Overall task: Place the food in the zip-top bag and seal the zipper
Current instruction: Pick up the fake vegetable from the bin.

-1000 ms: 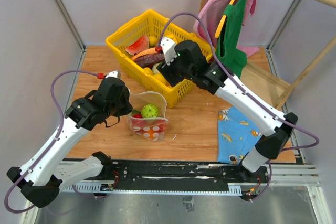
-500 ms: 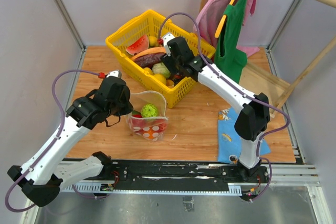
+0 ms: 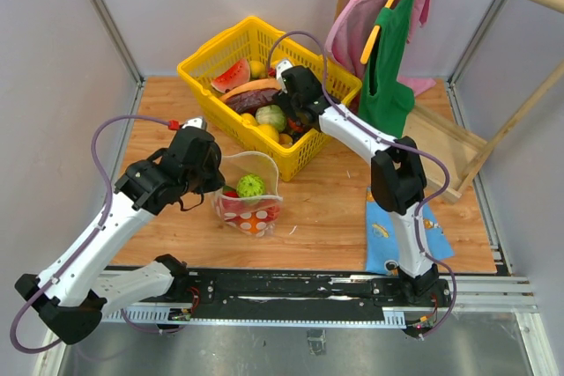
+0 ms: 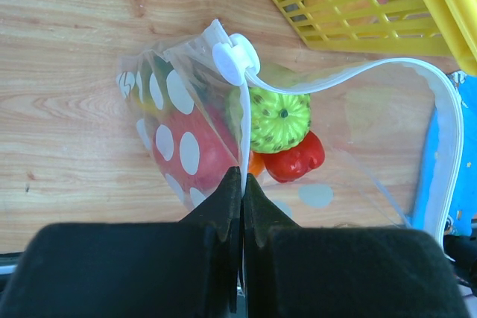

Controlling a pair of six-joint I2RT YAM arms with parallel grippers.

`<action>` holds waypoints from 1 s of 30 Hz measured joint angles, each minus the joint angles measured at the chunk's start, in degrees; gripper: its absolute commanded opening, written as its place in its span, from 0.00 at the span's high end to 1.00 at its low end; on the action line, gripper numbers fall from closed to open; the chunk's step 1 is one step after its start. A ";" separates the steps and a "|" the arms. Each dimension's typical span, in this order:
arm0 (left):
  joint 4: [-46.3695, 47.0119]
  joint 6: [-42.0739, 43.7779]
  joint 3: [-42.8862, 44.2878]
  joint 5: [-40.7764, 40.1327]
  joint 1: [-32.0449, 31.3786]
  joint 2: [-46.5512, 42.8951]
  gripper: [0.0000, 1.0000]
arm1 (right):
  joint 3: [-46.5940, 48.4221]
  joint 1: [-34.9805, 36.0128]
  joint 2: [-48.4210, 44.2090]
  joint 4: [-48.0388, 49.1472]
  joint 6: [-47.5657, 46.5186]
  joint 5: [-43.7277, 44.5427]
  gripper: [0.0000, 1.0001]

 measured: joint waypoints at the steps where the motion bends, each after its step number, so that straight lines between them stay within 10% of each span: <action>1: 0.02 0.04 0.00 0.00 0.00 0.11 1.00 | 0.17 -0.22 0.83 0.72 -0.57 0.20 0.18; 30: 1.66 1.36 0.00 0.24 0.00 2.05 1.00 | 0.74 -3.19 4.61 10.54 -3.26 -1.88 0.26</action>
